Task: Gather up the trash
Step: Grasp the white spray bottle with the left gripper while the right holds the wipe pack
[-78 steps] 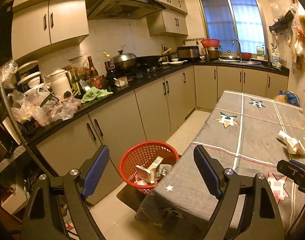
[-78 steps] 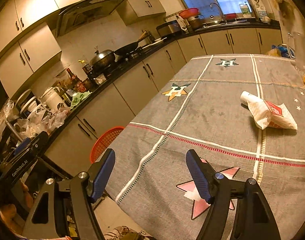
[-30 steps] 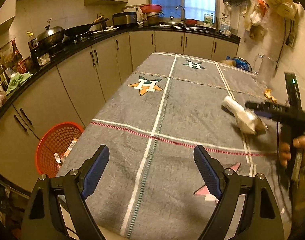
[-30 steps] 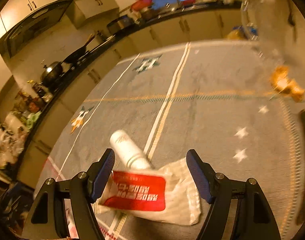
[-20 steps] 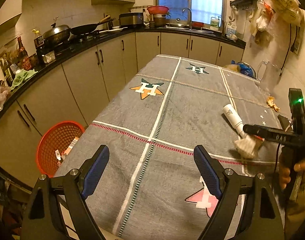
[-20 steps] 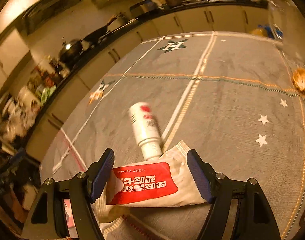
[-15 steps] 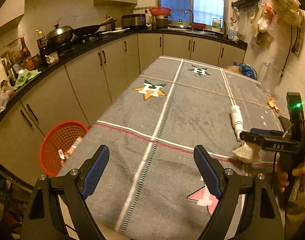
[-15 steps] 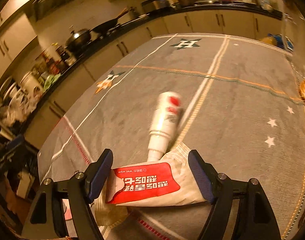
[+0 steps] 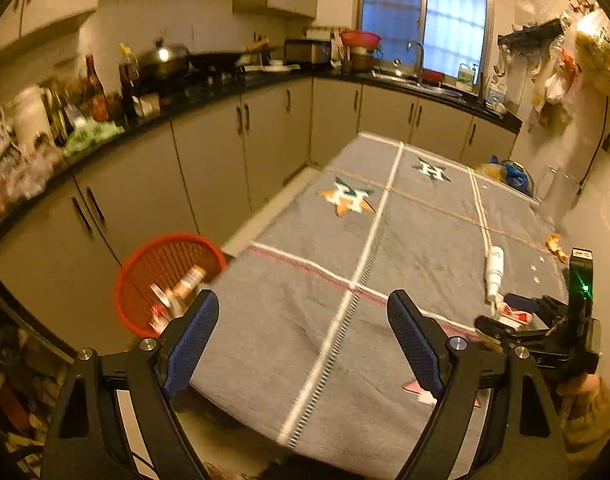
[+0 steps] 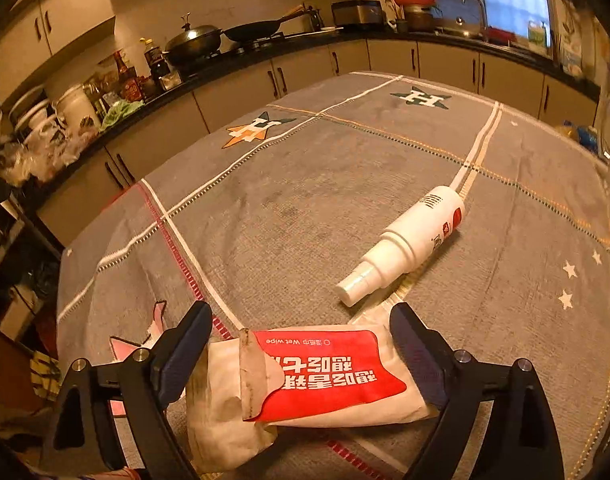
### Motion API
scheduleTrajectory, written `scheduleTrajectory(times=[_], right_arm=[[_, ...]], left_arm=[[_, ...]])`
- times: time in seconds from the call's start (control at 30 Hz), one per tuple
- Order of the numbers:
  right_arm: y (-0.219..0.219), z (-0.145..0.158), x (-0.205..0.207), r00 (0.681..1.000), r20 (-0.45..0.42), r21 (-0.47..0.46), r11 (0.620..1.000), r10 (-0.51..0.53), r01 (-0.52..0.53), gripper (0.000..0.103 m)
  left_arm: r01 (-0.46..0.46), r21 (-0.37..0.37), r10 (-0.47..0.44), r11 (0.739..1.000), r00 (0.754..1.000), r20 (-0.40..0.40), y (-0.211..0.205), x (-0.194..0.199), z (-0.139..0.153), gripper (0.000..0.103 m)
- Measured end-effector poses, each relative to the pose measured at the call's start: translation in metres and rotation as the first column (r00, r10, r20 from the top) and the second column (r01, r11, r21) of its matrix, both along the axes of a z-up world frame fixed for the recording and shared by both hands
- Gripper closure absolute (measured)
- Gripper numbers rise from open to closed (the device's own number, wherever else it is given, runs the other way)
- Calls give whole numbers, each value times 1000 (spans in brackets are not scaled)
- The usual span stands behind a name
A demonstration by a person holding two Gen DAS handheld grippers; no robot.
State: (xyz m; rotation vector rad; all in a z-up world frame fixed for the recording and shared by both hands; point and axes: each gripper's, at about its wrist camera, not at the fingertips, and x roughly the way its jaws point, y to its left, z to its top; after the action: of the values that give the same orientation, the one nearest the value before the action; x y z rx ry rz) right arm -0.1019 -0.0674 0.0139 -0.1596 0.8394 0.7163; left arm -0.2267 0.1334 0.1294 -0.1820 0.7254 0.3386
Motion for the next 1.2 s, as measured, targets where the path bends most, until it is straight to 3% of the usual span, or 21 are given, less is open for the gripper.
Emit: scheduleTrajectory(times=[0.17,0.3,0.63,1.03,1.2], right_arm=[[3,4,-6,999,47,-55,998,-17,19,23],[-2,8,-4,996,72,-81,995,-53,59,23],[-39,24,11,981,50,1,982,-188,188,23],[-88,34,34,909,13,85,906,-417,414,23],[-107,39,39,877,-6,117,871,-481,478,23]], left_arm=[[23,31,-23,999,1000,-2,-13,1,-1,18],[35,48,-35,998,999,-2,-21,3,-3,18],[54,26,-54,998,998,-32,-24,14,-15,18],[63,0,-63,998,997,-36,-19,17,-17,18],[117,-73,-121,990,992,-44,-29,41,-17,18]])
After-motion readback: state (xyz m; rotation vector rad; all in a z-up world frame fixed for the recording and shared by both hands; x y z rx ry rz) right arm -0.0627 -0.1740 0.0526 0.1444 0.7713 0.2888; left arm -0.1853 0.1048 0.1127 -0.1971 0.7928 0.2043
